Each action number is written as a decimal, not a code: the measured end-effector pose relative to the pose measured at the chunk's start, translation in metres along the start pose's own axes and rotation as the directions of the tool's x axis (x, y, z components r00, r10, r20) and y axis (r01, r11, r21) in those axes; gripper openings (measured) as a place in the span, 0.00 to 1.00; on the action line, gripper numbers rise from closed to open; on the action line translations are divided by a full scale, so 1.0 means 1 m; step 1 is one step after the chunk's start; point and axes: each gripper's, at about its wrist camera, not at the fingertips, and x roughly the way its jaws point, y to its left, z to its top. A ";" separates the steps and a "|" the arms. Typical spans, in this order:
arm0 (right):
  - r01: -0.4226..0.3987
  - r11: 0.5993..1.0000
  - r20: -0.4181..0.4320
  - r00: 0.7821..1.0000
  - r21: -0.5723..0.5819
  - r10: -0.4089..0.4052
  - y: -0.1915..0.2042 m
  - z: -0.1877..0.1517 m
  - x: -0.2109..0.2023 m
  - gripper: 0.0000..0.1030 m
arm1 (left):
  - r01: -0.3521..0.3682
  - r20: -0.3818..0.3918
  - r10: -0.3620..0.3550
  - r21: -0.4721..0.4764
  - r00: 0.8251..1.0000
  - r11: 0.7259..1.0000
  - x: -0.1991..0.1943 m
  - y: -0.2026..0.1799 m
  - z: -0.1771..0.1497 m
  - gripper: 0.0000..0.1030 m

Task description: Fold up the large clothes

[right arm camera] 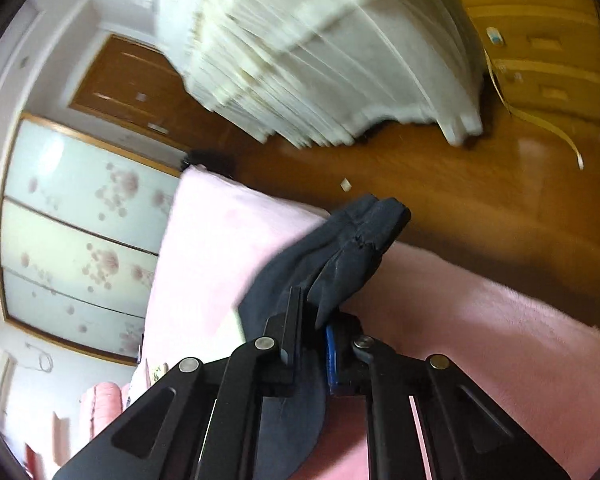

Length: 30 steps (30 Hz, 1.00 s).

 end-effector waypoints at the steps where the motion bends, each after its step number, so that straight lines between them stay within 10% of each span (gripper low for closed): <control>1: -0.017 0.999 0.016 1.000 -0.027 0.017 0.012 0.004 -0.005 0.08 | -0.006 0.013 0.006 -0.007 1.000 1.000 -0.004 0.006 0.001 0.75; 11: -0.240 0.912 0.068 0.958 -0.333 0.277 0.149 0.014 -0.030 0.05 | 0.023 0.173 -0.006 -0.093 0.985 0.995 -0.060 0.093 0.003 0.75; 20: -0.462 0.719 -0.154 0.878 -0.519 0.453 0.278 -0.052 0.003 0.05 | 0.033 0.313 0.008 -0.125 0.950 0.992 -0.078 0.145 -0.020 0.75; 26: -0.489 0.640 -0.344 0.872 -0.592 0.349 0.345 -0.135 0.061 0.05 | 0.074 0.352 -0.022 -0.136 0.936 0.988 -0.090 0.200 -0.023 0.75; 30: -0.403 0.520 -0.436 0.898 -0.753 0.064 0.367 -0.231 0.128 0.05 | 0.064 0.359 -0.012 -0.132 0.933 0.989 -0.088 0.230 -0.024 0.75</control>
